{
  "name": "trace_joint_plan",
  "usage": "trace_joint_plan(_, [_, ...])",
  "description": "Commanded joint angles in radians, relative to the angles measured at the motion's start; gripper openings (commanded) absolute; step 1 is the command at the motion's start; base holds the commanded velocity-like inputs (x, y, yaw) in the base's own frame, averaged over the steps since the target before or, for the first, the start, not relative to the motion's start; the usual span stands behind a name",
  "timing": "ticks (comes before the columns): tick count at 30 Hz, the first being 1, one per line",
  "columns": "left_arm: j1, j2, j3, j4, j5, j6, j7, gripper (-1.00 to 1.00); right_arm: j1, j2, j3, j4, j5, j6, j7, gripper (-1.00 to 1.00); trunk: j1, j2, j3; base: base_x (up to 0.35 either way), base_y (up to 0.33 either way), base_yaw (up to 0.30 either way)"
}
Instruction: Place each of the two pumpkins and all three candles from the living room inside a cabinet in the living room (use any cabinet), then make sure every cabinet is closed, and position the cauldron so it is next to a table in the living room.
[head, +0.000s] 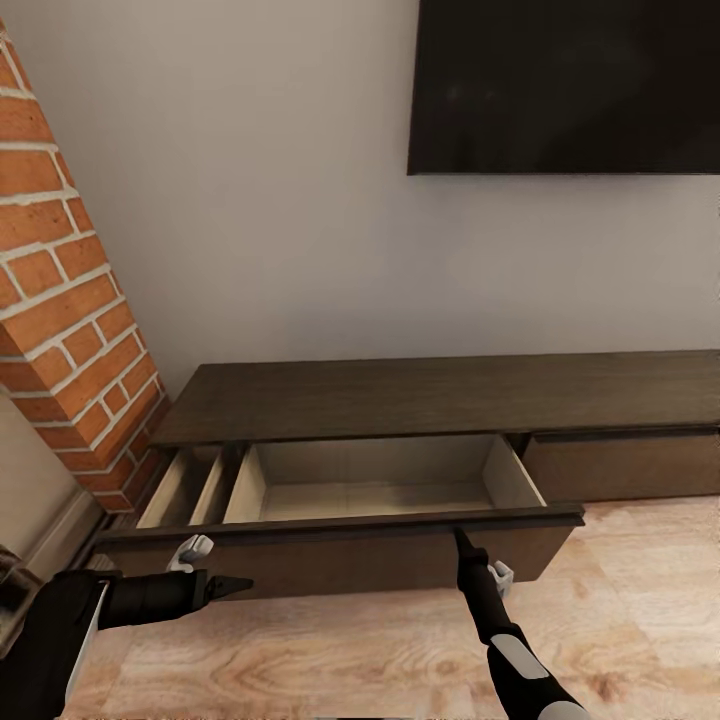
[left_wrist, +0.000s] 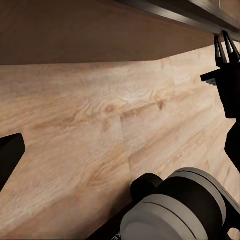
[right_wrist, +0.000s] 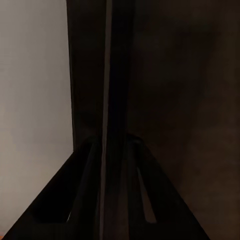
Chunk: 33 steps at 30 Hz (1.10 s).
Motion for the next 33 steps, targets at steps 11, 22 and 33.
trace_joint_plan(11, [-0.001, 0.000, 0.000, 0.000, 0.000, 0.000, 0.000, 1.00, 0.001, 0.001, 0.026, 0.001, 0.012, 0.004, 0.007, -1.00, 0.000, 0.000, 0.000, -0.125, 0.000, 0.000])
trace_joint_plan(22, [0.000, 0.000, 0.000, 0.000, 0.000, 0.000, 0.000, 1.00, 0.001, 0.001, 0.026, 0.001, 0.012, 0.004, 0.007, -1.00, 0.000, 0.000, 0.000, -0.032, 0.000, 0.000])
trace_joint_plan(33, [0.000, 0.000, -0.002, 0.000, 0.000, 0.000, 0.000, 1.00, 0.001, 0.002, 0.026, 0.001, 0.012, 0.004, 0.007, -1.00, 0.000, 0.000, 0.000, -0.052, 0.000, 0.000])
